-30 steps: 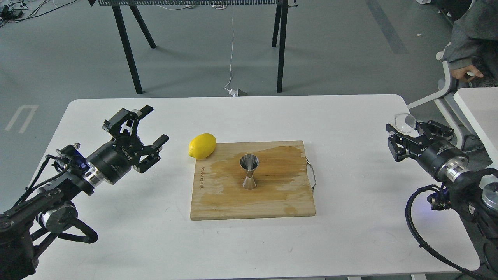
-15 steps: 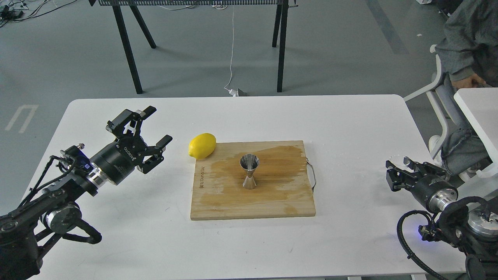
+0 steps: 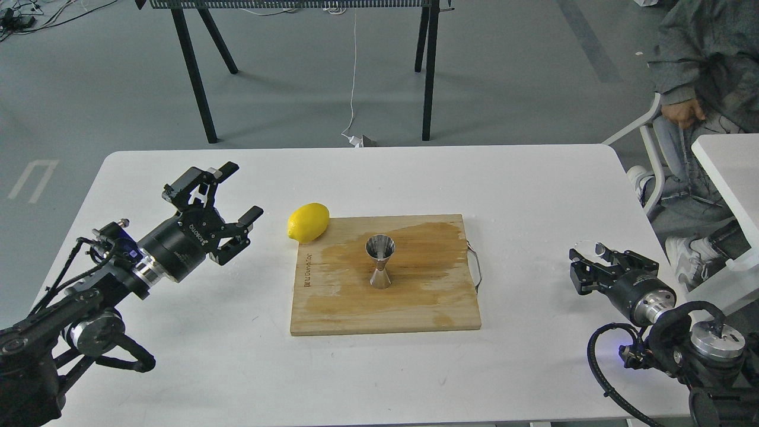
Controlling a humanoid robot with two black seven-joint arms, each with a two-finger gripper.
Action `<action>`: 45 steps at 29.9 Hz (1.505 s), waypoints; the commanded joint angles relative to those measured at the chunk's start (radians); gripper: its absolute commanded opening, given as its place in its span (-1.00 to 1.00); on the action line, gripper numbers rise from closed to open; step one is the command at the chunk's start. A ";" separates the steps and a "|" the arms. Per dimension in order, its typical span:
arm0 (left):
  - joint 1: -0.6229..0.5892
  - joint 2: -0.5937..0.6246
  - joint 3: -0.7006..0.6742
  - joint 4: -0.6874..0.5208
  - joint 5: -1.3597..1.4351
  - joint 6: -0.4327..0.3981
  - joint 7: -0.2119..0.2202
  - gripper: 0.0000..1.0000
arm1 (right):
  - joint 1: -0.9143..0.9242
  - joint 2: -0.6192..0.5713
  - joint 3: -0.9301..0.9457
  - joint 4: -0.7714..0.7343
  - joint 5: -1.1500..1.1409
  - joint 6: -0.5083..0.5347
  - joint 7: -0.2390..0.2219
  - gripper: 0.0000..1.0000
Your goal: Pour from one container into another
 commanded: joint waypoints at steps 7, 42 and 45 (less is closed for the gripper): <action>0.001 -0.001 0.001 0.000 0.000 0.000 0.000 0.94 | 0.076 0.031 -0.049 -0.107 -0.018 0.055 0.000 0.05; 0.002 0.000 0.001 0.000 0.000 0.000 0.000 0.94 | 0.026 0.004 -0.068 -0.062 -0.018 0.123 -0.005 0.93; 0.002 0.000 0.001 0.000 0.000 0.000 0.000 0.94 | -0.026 -0.045 -0.054 0.027 -0.014 0.117 -0.002 0.93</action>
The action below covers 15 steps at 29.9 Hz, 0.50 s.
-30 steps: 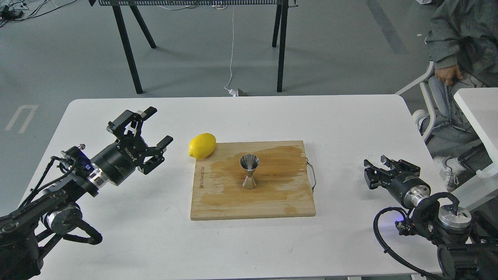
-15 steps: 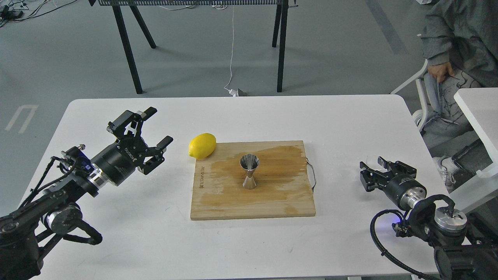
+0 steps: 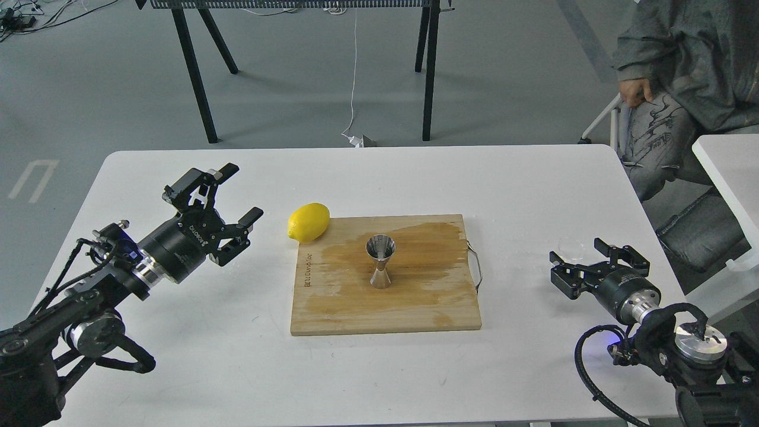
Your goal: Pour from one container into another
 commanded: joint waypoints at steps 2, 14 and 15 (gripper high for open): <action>0.000 0.000 0.000 0.000 0.000 0.000 0.000 0.94 | -0.078 -0.084 0.038 0.136 0.003 -0.015 0.004 0.93; 0.003 0.001 -0.002 0.000 -0.005 0.000 0.000 0.94 | -0.055 -0.207 0.167 0.394 -0.008 0.005 0.003 0.93; 0.005 0.001 -0.002 0.000 -0.014 0.000 0.000 0.94 | -0.006 -0.207 0.161 0.388 -0.017 0.005 0.003 0.93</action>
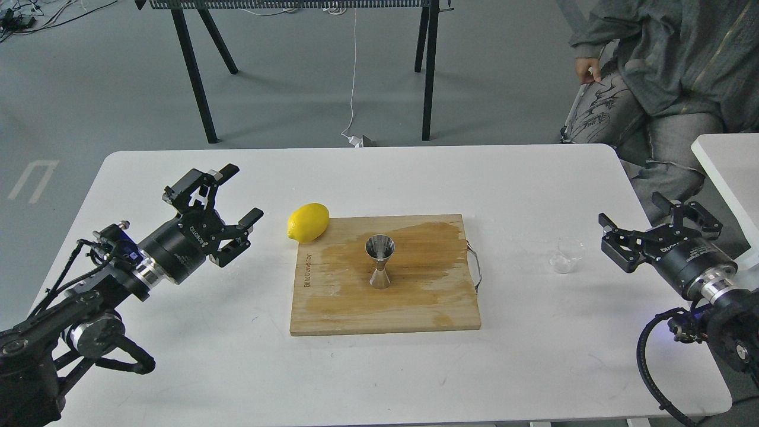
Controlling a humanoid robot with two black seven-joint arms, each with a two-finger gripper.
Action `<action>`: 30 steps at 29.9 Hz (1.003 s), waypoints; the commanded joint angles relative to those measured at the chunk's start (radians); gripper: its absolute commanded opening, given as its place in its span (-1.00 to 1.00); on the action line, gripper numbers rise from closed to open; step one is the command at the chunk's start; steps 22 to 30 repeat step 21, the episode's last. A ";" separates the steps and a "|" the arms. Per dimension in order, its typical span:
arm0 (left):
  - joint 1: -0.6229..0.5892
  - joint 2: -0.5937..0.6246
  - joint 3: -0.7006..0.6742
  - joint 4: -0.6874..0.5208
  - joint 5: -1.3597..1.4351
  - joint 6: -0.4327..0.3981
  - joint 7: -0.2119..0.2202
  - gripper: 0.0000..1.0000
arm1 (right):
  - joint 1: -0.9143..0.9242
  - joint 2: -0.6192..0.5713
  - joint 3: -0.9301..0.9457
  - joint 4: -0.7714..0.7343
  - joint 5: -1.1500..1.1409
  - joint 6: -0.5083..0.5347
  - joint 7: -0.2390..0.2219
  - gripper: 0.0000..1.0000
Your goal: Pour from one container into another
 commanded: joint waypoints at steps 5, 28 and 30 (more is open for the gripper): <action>0.011 0.007 -0.003 0.000 -0.111 0.000 0.000 0.94 | 0.296 0.029 -0.035 -0.154 -0.142 0.052 -0.005 0.93; 0.011 0.012 -0.074 -0.005 -0.137 0.000 0.000 0.94 | 0.373 0.129 -0.110 -0.305 -0.153 0.302 0.030 0.93; 0.011 0.012 -0.074 -0.005 -0.137 0.000 0.000 0.94 | 0.373 0.129 -0.110 -0.305 -0.153 0.302 0.030 0.93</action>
